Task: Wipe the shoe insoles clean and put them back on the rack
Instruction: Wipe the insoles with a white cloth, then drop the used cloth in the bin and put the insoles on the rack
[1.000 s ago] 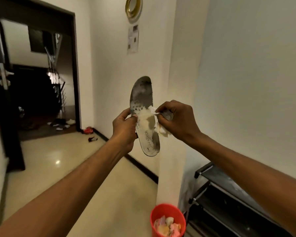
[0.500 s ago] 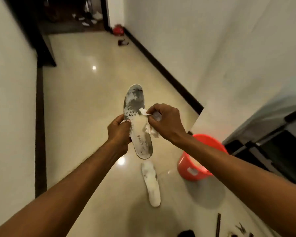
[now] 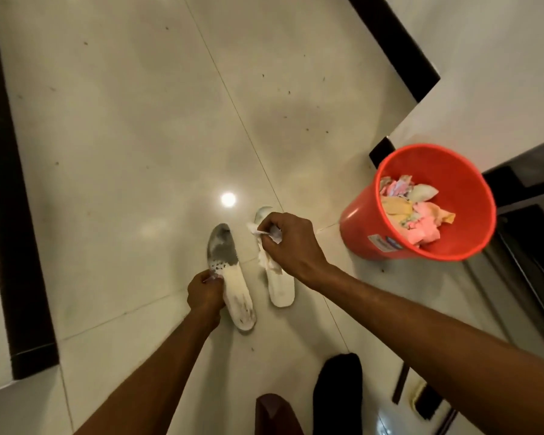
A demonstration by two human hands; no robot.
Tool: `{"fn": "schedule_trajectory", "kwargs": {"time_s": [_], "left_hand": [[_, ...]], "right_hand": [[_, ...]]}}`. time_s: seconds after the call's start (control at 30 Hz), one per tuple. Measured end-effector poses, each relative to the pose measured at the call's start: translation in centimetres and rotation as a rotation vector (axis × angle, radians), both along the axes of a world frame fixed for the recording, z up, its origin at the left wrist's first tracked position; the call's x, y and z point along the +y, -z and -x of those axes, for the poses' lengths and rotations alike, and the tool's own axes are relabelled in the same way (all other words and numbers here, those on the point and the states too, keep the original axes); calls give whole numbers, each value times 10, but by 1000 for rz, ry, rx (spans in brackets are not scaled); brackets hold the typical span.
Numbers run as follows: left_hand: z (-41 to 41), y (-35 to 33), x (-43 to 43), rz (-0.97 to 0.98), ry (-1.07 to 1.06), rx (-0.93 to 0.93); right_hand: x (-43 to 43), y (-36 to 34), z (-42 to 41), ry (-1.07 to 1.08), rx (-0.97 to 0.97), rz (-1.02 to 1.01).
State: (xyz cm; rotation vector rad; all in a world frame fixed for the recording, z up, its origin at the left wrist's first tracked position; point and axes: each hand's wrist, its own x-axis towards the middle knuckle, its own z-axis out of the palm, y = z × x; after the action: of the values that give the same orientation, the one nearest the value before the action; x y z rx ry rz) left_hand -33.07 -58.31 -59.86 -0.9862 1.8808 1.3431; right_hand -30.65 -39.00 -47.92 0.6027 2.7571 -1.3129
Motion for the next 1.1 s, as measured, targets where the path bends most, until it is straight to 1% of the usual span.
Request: {"fn": "schedule_trajectory", "kwargs": {"time_s": [0.1,0.2,0.23,0.27,0.3,0.37,0.4,0.47,0.6,0.7,0.8,0.87,1.0,1.1], "left_hand": [[-8,6,-5,87,39,44],[-3,-19,7,230,236,234],[2,-32,16,235,281,313],[7,-46,26,194,326,366],[12,-65,41,80,339,391],[21,-110,78,-284,301,332],[26,-132,98,-431,301,304],[35,-175,136,-567,344,335],[43,-236,196,-718,387,489],[40,-268,229,-788,354,501],[27,-288,257,-776,389,506],[17,-298,275,-754,434,514],[2,-311,310,-704,507,537],[-9,-317,330,-661,543,569]], "right_hand": [[1,17,-16,6,-36,13],[3,15,-19,13,-46,17],[3,11,-16,11,-29,14],[3,6,-13,8,-9,6],[5,-2,-9,8,13,-4],[13,-24,-1,29,51,-40],[22,-39,3,49,73,-72],[42,-72,10,88,137,-145],[99,-144,8,250,286,-250],[140,-185,-16,329,344,-287],[165,-212,-46,352,343,-354],[176,-224,-65,378,347,-357],[192,-232,-95,421,342,-395],[206,-221,-109,482,332,-436]]}}
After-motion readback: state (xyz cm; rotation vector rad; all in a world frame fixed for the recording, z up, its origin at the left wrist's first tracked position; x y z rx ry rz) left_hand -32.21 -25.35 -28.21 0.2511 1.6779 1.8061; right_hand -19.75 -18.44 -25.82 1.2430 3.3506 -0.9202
